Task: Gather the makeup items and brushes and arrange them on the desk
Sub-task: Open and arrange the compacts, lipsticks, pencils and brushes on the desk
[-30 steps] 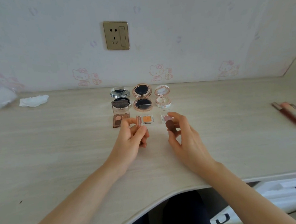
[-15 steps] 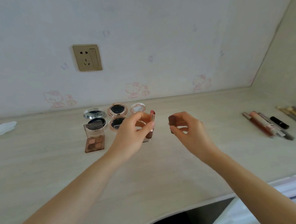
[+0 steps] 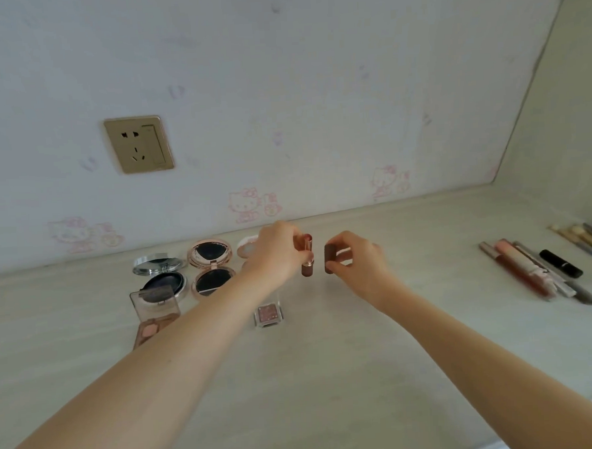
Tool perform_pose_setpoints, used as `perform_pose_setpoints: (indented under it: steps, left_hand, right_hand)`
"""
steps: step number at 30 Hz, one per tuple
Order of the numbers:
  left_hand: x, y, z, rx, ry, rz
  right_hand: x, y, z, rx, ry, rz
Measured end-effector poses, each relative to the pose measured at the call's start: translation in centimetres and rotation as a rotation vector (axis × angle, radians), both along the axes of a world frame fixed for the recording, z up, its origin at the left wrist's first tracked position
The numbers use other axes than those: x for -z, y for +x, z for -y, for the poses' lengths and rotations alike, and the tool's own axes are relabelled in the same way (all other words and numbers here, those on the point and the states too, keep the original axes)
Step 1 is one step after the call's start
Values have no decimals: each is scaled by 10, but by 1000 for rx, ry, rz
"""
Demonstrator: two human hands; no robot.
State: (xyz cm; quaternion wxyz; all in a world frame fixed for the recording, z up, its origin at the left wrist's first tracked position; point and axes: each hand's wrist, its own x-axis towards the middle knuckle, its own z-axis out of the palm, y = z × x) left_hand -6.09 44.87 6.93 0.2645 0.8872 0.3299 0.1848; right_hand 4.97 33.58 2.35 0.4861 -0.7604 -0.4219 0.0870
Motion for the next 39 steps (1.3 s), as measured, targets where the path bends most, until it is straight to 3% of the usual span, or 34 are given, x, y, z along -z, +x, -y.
perform_pose_setpoints:
  steps: [5, 15, 39]
  left_hand:
    - [8, 10, -6, -45, -2, -32]
    - [15, 23, -10, -118, -79, 89]
    - [25, 26, -16, -191, 15, 104]
  right_hand:
    - [10, 7, -11, 1, -36, 19]
    - [18, 17, -37, -12, -42, 12]
    - [18, 21, -55, 17, -161, 93]
